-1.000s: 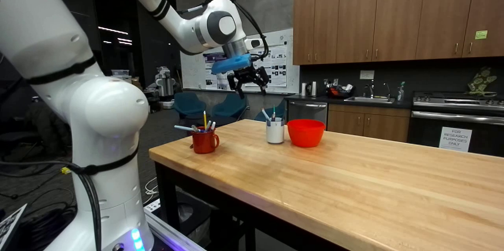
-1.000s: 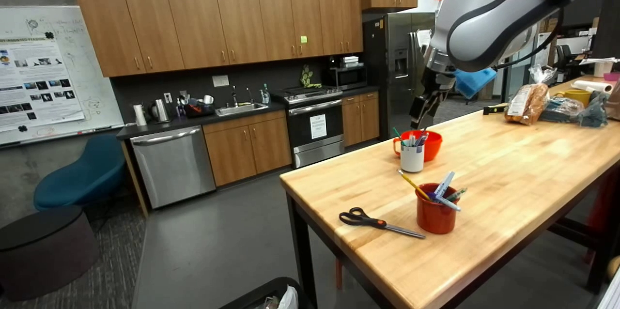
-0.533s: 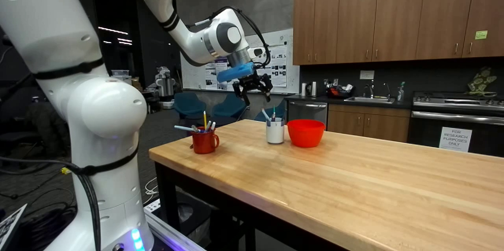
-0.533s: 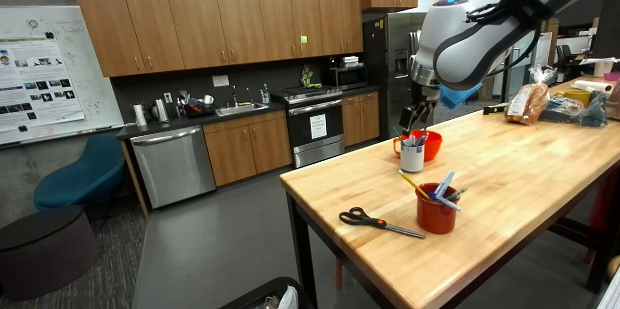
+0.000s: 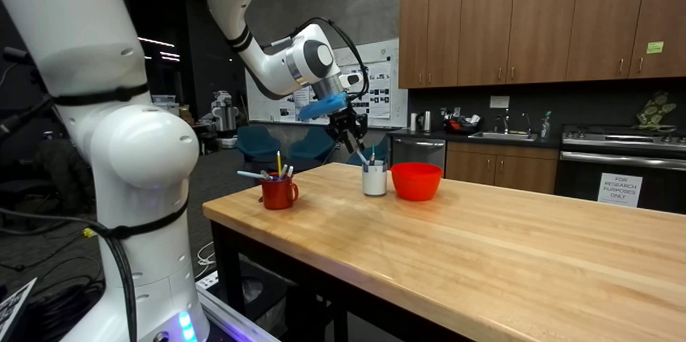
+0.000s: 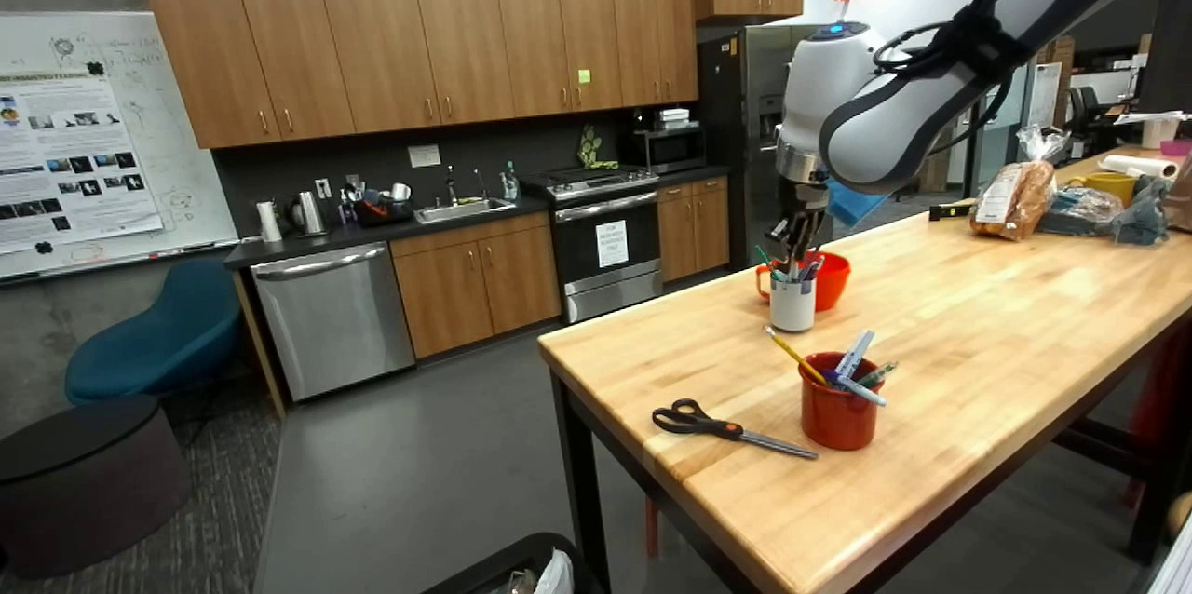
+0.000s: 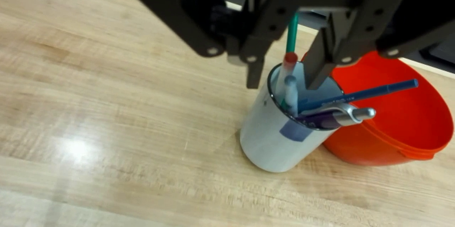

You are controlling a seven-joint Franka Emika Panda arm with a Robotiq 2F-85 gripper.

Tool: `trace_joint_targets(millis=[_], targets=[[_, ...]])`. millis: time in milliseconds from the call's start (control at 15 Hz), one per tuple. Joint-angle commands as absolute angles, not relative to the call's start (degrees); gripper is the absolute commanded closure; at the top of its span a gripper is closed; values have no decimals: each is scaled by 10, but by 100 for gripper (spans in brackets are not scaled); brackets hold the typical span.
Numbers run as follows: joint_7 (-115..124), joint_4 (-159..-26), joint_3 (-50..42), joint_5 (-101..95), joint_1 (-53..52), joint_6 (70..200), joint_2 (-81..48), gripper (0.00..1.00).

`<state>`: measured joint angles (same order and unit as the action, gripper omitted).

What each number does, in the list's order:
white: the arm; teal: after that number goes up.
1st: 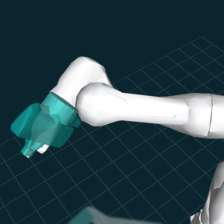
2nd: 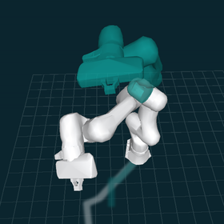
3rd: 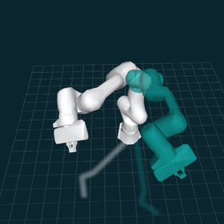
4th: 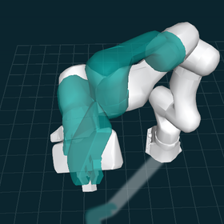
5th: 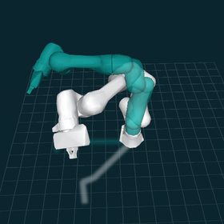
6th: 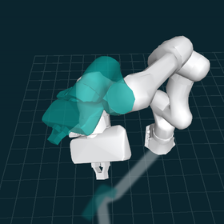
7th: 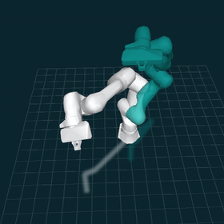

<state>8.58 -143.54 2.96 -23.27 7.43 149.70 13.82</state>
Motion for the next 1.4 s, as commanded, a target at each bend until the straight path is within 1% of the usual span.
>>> trace_joint_targets(millis=[0, 67, 133, 200, 267, 800, 1333], targets=[[109, -1417, 33, -258, 80, 1488, 124, 92], [111, -1416, 31, -257, 79, 1488, 125, 99], [111, -1416, 30, -256, 78, 1487, 128, 100], [112, -1418, 30, -255, 77, 1484, 136, 100], [113, -1418, 30, -257, 77, 1479, 142, 97], [103, -1424, 34, -241, 70, 1416, 214, 97], [61, -1440, 27, -172, 38, 1362, 294, 97]])
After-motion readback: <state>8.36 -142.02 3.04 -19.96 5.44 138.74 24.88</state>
